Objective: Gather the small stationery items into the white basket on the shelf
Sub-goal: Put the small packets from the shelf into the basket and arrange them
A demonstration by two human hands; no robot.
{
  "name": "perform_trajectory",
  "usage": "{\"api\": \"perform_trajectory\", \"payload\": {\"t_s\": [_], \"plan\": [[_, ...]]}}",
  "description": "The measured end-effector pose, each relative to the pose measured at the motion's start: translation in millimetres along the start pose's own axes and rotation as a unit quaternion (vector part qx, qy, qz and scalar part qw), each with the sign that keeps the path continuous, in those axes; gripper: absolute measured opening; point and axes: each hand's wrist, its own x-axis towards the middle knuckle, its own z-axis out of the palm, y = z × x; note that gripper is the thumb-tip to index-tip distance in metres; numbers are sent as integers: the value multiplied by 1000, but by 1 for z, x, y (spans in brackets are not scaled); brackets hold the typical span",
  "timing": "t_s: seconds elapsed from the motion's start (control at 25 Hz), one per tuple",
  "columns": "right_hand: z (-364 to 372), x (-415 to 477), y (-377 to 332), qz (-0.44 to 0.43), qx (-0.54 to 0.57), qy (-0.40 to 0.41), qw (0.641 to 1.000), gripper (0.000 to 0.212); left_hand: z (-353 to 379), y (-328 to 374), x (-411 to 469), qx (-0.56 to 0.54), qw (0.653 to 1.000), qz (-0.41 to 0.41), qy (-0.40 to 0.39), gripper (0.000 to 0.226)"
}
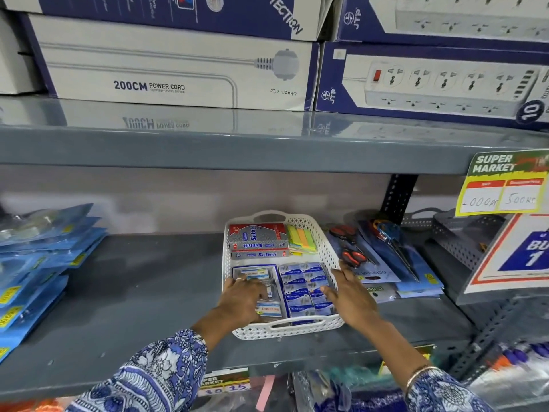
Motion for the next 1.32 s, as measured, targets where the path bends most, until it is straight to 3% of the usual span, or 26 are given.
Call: {"api": "perform_trajectory", "payload": {"t_s": [0.16, 0.52, 0.76, 0.88, 1.0, 1.12, 1.32], "plan": [[0, 0, 0, 1, 0, 0, 1000, 58, 3, -4, 3, -75, 997, -1, -26, 46], [2, 1, 1, 4, -2, -1, 1000, 58, 4, -2, 4, -62, 996, -35, -55, 47], [-5, 1, -2, -5, -19, -14, 1000, 65, 0, 0, -2, -64, 997, -44, -14, 43], [-15, 5, -17, -72, -53, -3, 996, 67, -8, -2, -9, -10, 999, -35, 15, 53], [-15, 7, -49, -145, 15, -96, 985, 41, -9, -5, -12, 59, 997, -44, 29, 69], [-1, 12, -75, -180, -11, -210, 961, 17, -7, -6, -10, 79, 995, -47, 33, 75], [6, 21, -90, -200, -93, -221, 950, 20, -3, -4, 0, 109, 994, -22, 12, 68]]}}
